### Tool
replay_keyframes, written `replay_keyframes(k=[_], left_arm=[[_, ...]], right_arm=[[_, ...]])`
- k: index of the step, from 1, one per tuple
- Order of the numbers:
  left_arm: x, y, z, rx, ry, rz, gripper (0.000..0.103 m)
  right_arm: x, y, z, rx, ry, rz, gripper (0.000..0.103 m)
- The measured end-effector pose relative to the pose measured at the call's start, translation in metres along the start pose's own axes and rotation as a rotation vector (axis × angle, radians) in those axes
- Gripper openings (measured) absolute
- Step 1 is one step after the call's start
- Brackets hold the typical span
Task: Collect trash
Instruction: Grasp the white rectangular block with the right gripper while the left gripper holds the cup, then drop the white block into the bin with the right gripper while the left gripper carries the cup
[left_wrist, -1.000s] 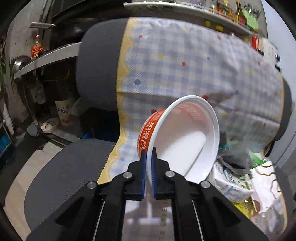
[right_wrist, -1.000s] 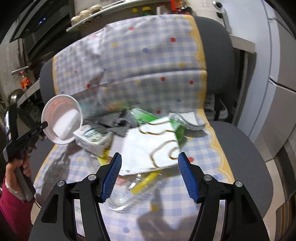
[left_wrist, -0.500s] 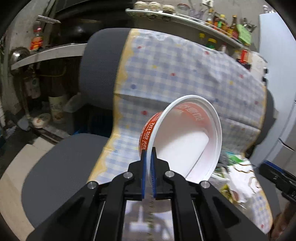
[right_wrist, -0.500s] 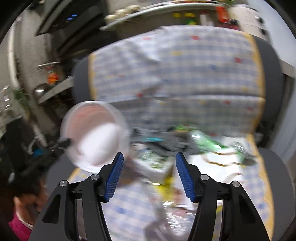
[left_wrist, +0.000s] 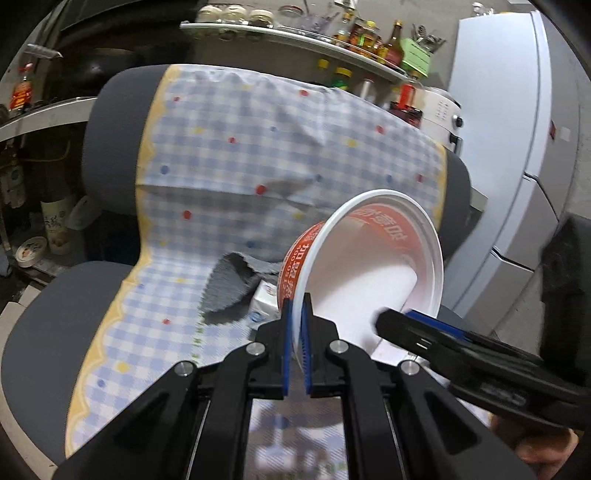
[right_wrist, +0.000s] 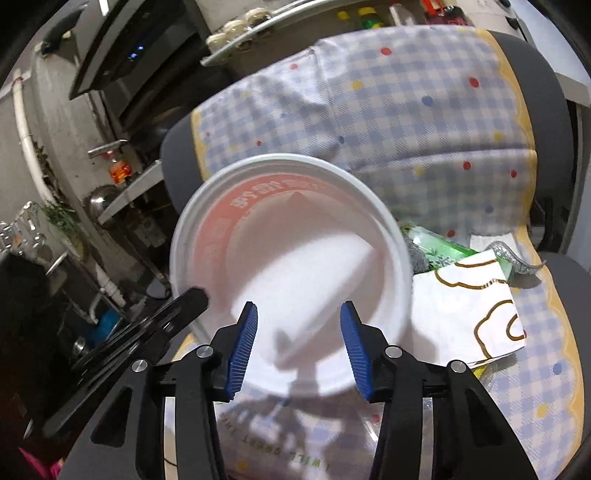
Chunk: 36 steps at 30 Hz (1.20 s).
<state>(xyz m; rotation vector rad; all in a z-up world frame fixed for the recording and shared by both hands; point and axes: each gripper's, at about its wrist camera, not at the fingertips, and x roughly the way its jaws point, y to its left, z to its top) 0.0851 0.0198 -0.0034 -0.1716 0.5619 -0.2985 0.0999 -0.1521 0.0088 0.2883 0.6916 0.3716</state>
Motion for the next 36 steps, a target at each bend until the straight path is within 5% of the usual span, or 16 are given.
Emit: replay_keyframes(k=[1,3,5,15,21,28,36], left_arm=[[-0.001,-0.002,-0.002,0.005,0.003,-0.002,0.003],[-0.001,-0.007,-0.003,0.029,0.005,0.030,0.003],[0.001,-0.007,-0.005,0.040,0.010,0.058,0.003],[0.004,-0.031,-0.013,0.106,0.025,0.099,0.003],[0.001,-0.091,-0.032,0.178,0.055,-0.021,0.003],[-0.003,-0.188,-0.070,0.287,0.076,-0.200,0.003],[0.006,-0.258,-0.117,0.375,0.152,-0.325,0.003]], right_arm=[[0.003,-0.003,0.001,0.016,0.004,0.004,0.047],[0.006,-0.007,0.001,0.028,-0.002,-0.014,0.024],[0.002,-0.010,0.001,0.034,-0.023,-0.020,0.014],[-0.095,-0.023,-0.016,-0.051,-0.185,-0.164,0.006],[-0.185,-0.068,-0.054,0.018,-0.256,-0.329,0.006],[-0.284,-0.138,-0.129,0.178,-0.250,-0.618,0.007],[-0.322,-0.200,-0.209,0.392,-0.183,-0.772,0.011]])
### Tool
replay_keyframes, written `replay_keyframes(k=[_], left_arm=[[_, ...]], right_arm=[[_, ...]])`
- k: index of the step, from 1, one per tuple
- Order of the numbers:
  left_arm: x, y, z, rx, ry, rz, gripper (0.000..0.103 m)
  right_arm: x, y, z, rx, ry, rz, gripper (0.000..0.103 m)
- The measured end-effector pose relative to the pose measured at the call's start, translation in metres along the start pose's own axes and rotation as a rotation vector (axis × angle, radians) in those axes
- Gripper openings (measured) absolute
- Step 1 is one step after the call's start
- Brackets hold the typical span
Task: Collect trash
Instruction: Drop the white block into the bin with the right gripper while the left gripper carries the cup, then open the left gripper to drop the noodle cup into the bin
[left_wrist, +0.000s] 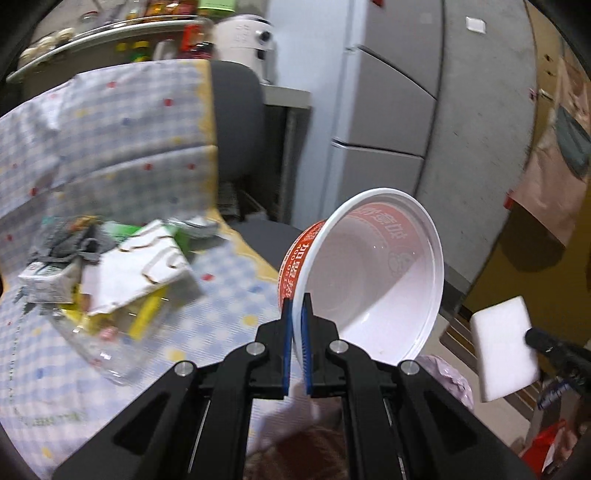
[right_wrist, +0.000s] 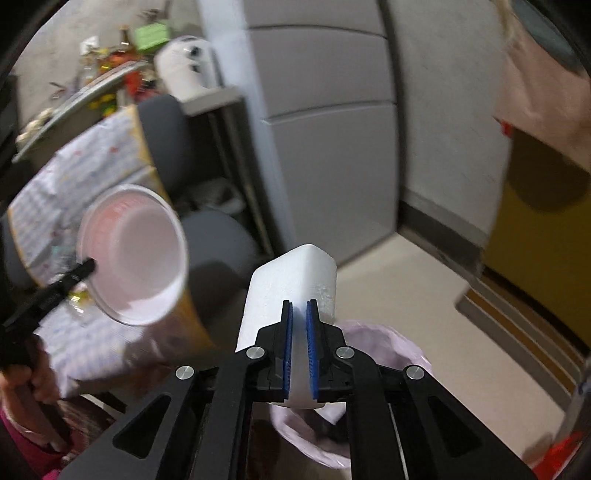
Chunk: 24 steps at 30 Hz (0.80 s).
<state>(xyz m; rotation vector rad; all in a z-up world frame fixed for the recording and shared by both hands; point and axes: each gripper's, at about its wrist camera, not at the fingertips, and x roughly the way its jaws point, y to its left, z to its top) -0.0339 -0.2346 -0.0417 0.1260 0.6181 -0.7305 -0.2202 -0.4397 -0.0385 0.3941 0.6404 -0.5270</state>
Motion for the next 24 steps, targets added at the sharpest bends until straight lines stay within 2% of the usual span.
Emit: replay_keyframes(k=[3,7,13,19,24], left_arm=[[0.000,-0.009,-0.005,0.019,0.013,-0.015,0.003],[-0.001,-0.012,-0.005,0.032,0.024,-0.020,0.003],[0.005,-0.029,-0.012,0.066,0.060,-0.079,0.003],[0.019,-0.076,-0.024,0.169,0.120,-0.186,0.003],[0.034,-0.114,-0.032,0.235,0.175,-0.277,0.003]], right_arm=[[0.017,-0.022,-0.012,0.057,0.049,-0.046,0.017],[0.033,-0.042,-0.017,0.123,0.083,-0.054,0.023],[0.008,-0.041,-0.006,0.101,-0.013,-0.050,0.024],[-0.026,-0.046,0.005,0.093,-0.114,-0.061,0.024],[-0.042,-0.057,0.011,0.114,-0.158,-0.069,0.025]])
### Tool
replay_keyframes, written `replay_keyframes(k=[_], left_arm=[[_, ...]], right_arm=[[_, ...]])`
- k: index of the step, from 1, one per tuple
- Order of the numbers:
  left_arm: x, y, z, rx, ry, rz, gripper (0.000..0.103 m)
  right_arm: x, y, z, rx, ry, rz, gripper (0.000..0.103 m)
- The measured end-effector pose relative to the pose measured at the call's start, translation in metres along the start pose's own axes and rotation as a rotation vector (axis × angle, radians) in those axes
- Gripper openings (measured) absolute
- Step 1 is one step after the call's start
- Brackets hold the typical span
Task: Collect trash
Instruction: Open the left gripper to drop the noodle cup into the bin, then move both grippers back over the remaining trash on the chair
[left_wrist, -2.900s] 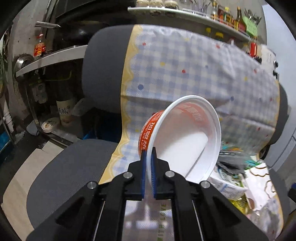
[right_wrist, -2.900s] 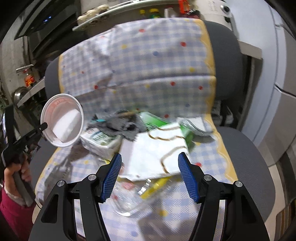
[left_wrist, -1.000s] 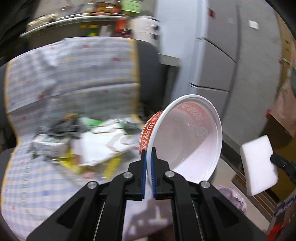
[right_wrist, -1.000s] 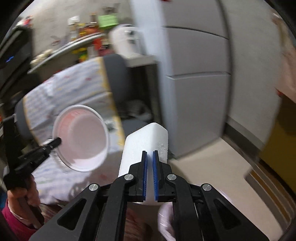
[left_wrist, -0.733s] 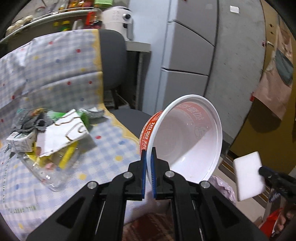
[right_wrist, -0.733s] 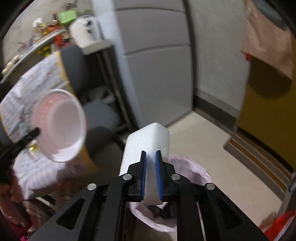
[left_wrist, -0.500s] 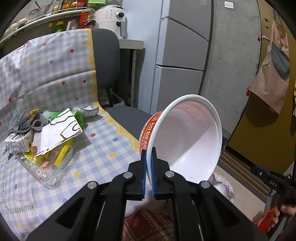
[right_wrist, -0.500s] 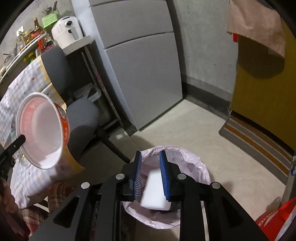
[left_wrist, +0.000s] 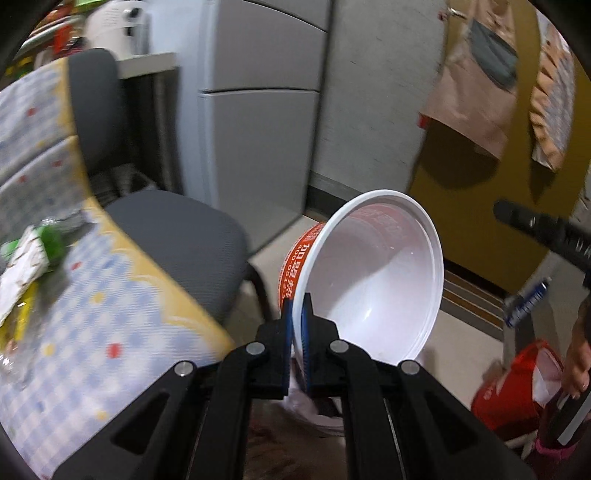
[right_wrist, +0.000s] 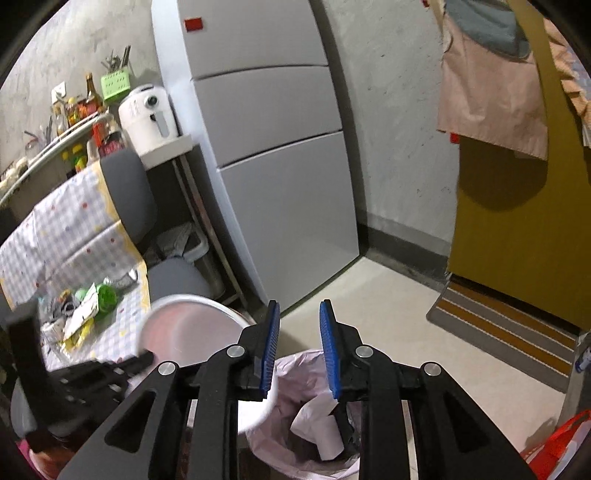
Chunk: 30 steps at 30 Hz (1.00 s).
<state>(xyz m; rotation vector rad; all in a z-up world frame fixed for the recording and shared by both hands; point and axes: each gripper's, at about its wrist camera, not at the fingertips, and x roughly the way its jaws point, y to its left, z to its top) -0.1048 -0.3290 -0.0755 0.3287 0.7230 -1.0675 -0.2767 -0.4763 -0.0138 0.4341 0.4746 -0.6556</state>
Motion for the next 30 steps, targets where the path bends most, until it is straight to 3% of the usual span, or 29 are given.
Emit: replay_keyframes(k=[4,5,6,8,14,19,30], left_arm=[[0.021,-0.020,0.006,0.035,0.038,-0.063,0.006],[0.027,-0.022,0.007,0.039,0.049,-0.072,0.016],[0.032,-0.023,0.008,0.037,0.054,-0.070,0.041],[0.035,-0.021,0.009,0.026,0.049,-0.059,0.054],[0.005,0.013,0.004,0.003,-0.006,0.077,0.054],[-0.043,0.065,-0.010,-0.096,-0.057,0.226,0.054],[-0.139,0.158,-0.040,-0.266,-0.083,0.481,0.054]], right_arm=[[-0.004,-0.011,0.002,0.024,-0.014,-0.009,0.026],[-0.003,-0.012,0.002,0.029,-0.014,-0.011,0.026],[-0.002,-0.013,0.002,0.032,-0.012,-0.012,0.027],[-0.001,-0.016,0.001,0.039,-0.006,-0.014,0.028],[0.005,-0.007,-0.002,0.027,0.012,0.004,0.030],[0.016,0.022,-0.005,-0.007,0.044,0.069,0.030],[0.051,0.161,-0.006,-0.185,0.142,0.353,0.032]])
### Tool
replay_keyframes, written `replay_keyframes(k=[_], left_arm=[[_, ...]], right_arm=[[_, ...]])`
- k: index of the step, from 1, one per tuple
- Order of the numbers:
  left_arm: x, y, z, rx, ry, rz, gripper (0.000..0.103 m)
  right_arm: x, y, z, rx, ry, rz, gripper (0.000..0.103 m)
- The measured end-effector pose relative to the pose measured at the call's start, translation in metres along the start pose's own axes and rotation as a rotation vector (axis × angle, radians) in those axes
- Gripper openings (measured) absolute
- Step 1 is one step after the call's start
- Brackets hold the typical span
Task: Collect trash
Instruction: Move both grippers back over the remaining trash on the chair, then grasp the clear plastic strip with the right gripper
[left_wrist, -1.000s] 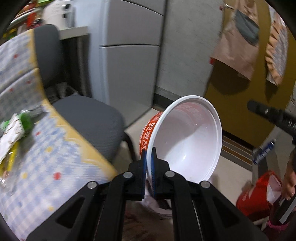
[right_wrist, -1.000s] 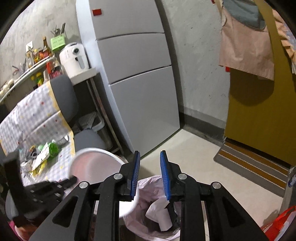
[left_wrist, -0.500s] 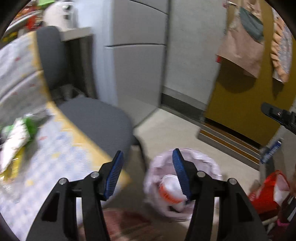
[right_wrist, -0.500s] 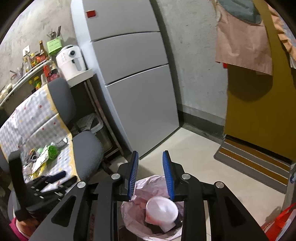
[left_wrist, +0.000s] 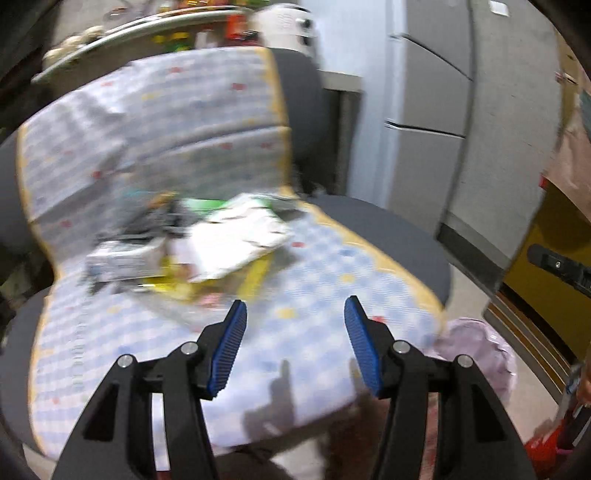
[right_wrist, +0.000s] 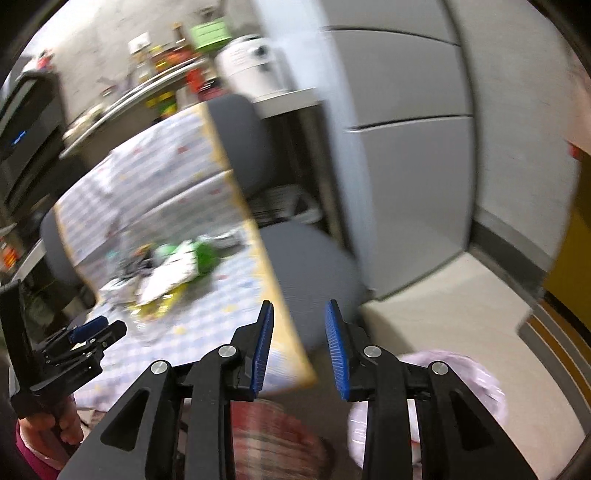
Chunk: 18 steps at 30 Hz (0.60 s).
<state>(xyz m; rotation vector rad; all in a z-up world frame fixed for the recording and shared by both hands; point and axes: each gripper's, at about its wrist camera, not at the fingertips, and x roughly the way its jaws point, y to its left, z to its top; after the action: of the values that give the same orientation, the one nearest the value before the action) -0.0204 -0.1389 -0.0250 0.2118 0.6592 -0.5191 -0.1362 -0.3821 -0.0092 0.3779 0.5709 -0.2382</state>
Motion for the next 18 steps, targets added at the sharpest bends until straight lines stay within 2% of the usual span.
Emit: replay_keyframes(k=[3,9,15,18], left_arm=[[-0.007,0.035,0.001,-0.033,-0.013,0.077,0.056],[-0.013,0.119,0.001,-0.157,0.000,0.236,0.057],[-0.024,0.180,0.007,-0.219,-0.023,0.368,0.057],[-0.027,0.205,0.013,-0.246,-0.031,0.419,0.057]], right_arm=[[0.022,0.042,0.010,-0.070,0.031,0.080,0.035],[0.059,0.110,0.022,-0.197,0.085,0.171,0.040],[0.093,0.168,0.041,-0.241,0.118,0.265,0.045],[0.110,0.197,0.049,-0.260,0.122,0.290,0.060]])
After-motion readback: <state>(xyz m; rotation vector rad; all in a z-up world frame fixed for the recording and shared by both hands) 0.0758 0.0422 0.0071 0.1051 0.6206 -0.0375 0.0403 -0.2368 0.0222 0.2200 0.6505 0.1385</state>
